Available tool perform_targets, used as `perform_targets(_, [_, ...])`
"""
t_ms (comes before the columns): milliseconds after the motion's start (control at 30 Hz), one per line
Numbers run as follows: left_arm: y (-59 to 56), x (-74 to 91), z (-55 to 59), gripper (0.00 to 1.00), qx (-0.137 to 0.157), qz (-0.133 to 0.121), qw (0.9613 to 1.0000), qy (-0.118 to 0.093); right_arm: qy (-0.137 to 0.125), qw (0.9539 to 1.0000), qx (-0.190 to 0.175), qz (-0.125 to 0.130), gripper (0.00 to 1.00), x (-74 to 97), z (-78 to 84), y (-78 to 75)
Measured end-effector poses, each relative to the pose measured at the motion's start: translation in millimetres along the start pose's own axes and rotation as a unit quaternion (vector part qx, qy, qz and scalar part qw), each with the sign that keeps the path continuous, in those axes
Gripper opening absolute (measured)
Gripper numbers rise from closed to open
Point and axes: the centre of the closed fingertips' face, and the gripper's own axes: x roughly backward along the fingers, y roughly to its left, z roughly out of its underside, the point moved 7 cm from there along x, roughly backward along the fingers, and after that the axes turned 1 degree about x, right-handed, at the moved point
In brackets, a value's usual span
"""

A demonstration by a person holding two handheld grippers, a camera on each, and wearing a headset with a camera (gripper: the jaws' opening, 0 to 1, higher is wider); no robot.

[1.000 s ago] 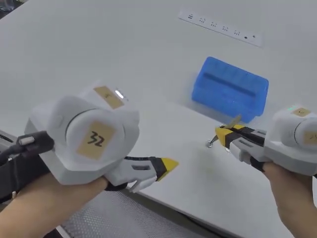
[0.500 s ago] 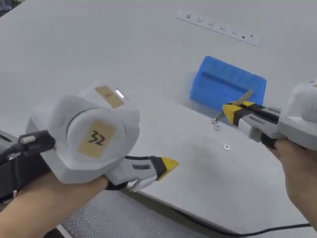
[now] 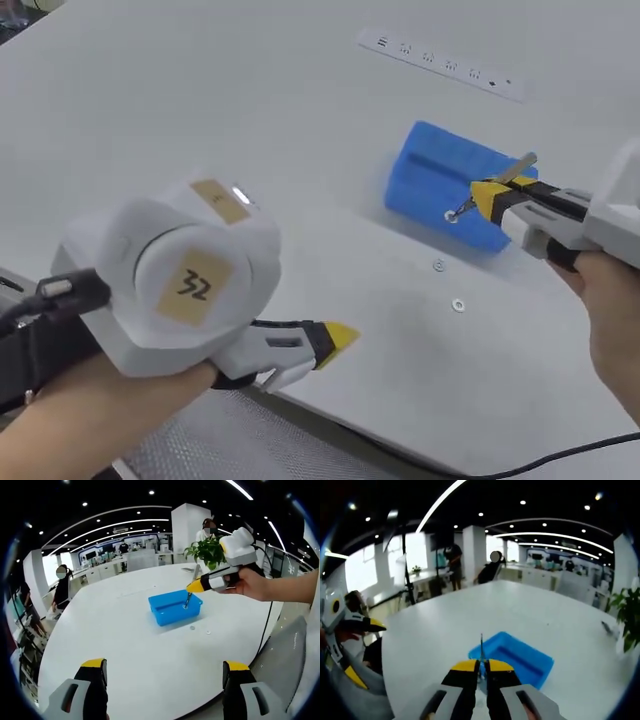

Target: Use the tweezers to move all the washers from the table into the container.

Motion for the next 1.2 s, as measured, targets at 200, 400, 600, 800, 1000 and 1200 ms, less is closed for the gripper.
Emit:
perform_targets(200, [1.4, -0.1, -0.1, 0.99, 0.000, -0.001, 1.0000, 0.001, -0.010, 0.9999, 0.010, 0.003, 0.02, -8.1, -9.5, -6.1])
perform_targets(400, [2.4, 0.3, 0.0, 0.99, 0.000, -0.002, 1.0000, 0.002, -0.015, 0.9997, 0.013, 0.013, 0.02, -18.7, -14.7, -18.5])
perform_targets(600, [2.6, 1.2, 1.1, 0.99, -0.001, -0.003, 1.0000, 0.005, -0.006, 0.9996, 0.012, 0.024, 0.02, -30.1, -8.8, -27.6])
perform_targets(800, [2.0, 1.7, 1.7, 0.99, -0.003, -0.003, 1.0000, 0.008, 0.004, 0.9995, 0.016, 0.027, 0.02, -42.2, -3.0, -30.1])
perform_targets(1000, [1.5, 2.2, 1.5, 0.99, -0.003, -0.003, 1.0000, 0.008, 0.024, 0.9990, 0.030, 0.024, 0.02, -52.9, 3.3, -34.3])
perform_targets(1200, [0.8, 1.6, 1.8, 0.99, 0.000, -0.002, 1.0000, 0.008, 0.041, 0.9985, 0.031, 0.016, 0.02, -64.2, 9.4, -33.6])
